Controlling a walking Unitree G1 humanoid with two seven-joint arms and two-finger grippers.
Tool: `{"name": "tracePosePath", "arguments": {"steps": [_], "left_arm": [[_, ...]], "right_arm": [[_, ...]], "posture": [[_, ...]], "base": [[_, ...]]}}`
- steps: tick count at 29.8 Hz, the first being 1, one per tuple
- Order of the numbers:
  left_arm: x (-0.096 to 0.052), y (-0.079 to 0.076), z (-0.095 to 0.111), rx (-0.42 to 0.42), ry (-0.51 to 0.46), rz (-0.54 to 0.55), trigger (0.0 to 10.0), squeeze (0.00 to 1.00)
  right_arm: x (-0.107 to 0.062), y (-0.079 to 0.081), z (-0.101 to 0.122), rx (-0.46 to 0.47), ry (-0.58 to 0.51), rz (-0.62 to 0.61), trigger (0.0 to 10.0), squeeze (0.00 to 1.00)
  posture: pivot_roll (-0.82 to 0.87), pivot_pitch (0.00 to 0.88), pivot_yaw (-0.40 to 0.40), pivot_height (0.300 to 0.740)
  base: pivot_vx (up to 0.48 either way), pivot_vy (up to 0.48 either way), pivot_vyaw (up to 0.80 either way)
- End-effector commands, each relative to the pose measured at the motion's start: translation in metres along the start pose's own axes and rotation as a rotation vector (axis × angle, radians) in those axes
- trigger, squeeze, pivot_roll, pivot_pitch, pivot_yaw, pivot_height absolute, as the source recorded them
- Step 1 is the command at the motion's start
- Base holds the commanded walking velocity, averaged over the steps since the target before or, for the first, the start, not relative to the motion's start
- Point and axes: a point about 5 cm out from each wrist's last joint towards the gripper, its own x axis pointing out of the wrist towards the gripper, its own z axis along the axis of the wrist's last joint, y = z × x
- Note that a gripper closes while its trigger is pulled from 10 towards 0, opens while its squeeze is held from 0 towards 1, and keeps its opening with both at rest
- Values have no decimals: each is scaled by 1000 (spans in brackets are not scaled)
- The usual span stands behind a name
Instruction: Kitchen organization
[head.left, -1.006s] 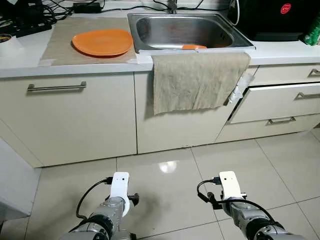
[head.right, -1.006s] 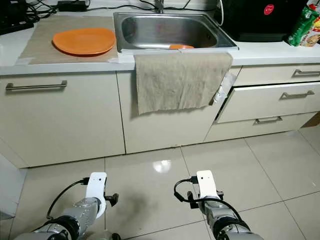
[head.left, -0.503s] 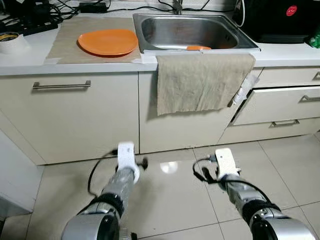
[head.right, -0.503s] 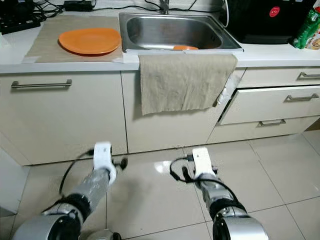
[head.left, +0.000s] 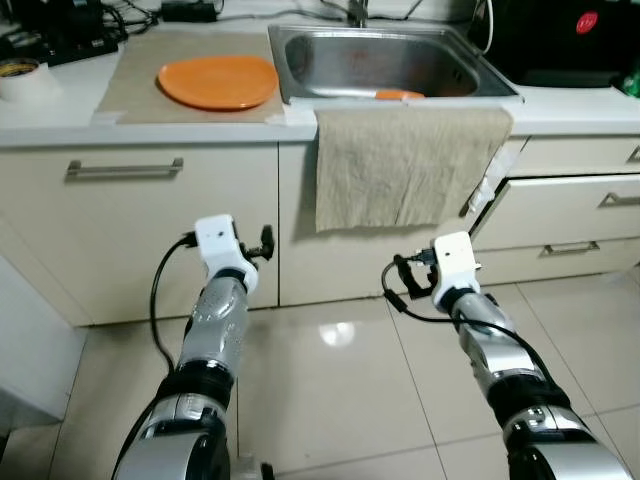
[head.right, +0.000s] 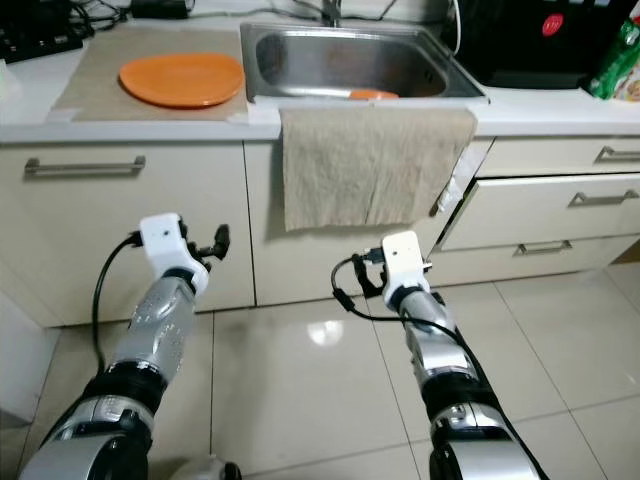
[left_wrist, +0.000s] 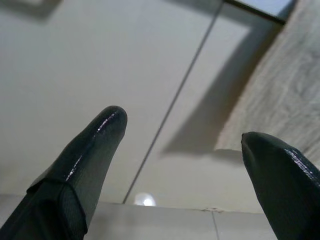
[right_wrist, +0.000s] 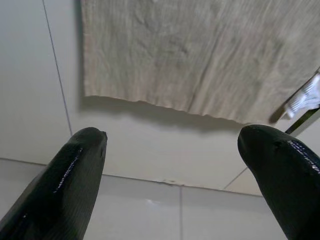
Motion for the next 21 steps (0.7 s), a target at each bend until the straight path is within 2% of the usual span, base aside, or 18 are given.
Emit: {"name": "tracePosePath", "arguments": {"steps": [1,6,8,11,13,15,18,20,21], "left_arm": [[4,-9,21,-8,-71,-28,10000,0],[3,-12,44,-6,-140,-53,10000,0],[-2,-9,47,18,-153,-51,10000,0],[-19,1,49,35,-178,-36,10000,0],[-27,2,58,47,-207,-32,10000,0],[-32,-1,76,67,-261,-31,10000,0],[-28,-3,102,55,-286,-28,10000,0],[-21,4,124,63,-298,-12,10000,0],[-21,4,124,63,-298,-12,10000,0]], "right_arm": [[2,-9,13,-16,-53,-22,10000,0],[4,-15,30,10,-110,-45,10000,0],[-2,-14,34,5,-134,-39,10000,0],[-16,-12,41,12,-179,-33,10000,0],[-22,-14,50,21,-207,-40,10000,0],[-25,-19,67,22,-258,-56,10000,0],[-23,-28,96,24,-326,-78,10000,0],[-24,-40,116,-5,-363,-92,10000,0],[-24,-40,116,-5,-363,-92,10000,0]], "posture": [[101,0,-90,740],[110,0,-89,740],[111,0,-87,740],[105,0,-79,740],[107,0,-75,740],[112,0,-67,740],[108,0,-63,740],[104,0,-58,740],[104,0,-58,740]], "base": [[0,0,0],[0,0,0],[0,0,0],[0,0,0],[0,0,0],[0,0,0],[0,0,0],[0,0,0],[0,0,0]]}}
